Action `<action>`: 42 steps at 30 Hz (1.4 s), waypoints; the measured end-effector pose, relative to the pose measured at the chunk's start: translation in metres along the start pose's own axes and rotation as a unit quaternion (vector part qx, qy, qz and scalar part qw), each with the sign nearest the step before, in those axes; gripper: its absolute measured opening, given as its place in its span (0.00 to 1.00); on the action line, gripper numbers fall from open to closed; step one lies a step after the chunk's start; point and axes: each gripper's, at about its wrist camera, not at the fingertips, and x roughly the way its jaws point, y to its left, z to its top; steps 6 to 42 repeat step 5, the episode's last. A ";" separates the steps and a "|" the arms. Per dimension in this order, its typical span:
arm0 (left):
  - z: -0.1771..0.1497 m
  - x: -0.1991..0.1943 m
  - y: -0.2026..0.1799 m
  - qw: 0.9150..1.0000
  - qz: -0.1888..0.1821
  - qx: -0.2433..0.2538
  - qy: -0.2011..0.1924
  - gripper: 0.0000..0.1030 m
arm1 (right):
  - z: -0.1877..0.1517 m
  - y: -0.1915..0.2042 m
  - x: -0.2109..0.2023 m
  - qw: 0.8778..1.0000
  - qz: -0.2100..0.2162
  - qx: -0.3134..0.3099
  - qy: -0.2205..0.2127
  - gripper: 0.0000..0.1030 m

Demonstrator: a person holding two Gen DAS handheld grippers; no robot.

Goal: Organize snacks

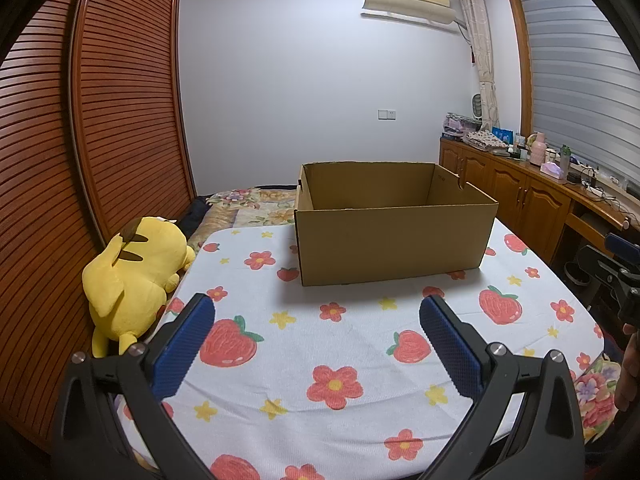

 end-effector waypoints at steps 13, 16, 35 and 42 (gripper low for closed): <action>0.000 0.000 0.000 1.000 0.000 -0.001 0.000 1.00 | 0.001 0.001 0.000 1.000 0.000 0.000 0.000 1.00; 0.000 0.000 0.000 1.000 0.000 -0.001 0.000 1.00 | 0.001 0.001 0.000 1.000 0.000 0.000 0.000 1.00; 0.000 0.000 0.000 1.000 0.000 -0.001 0.000 1.00 | 0.001 0.001 0.000 1.000 0.000 0.000 0.000 1.00; 0.000 0.000 0.000 1.000 0.000 -0.001 0.000 1.00 | 0.001 0.001 0.000 1.000 0.000 0.000 0.000 1.00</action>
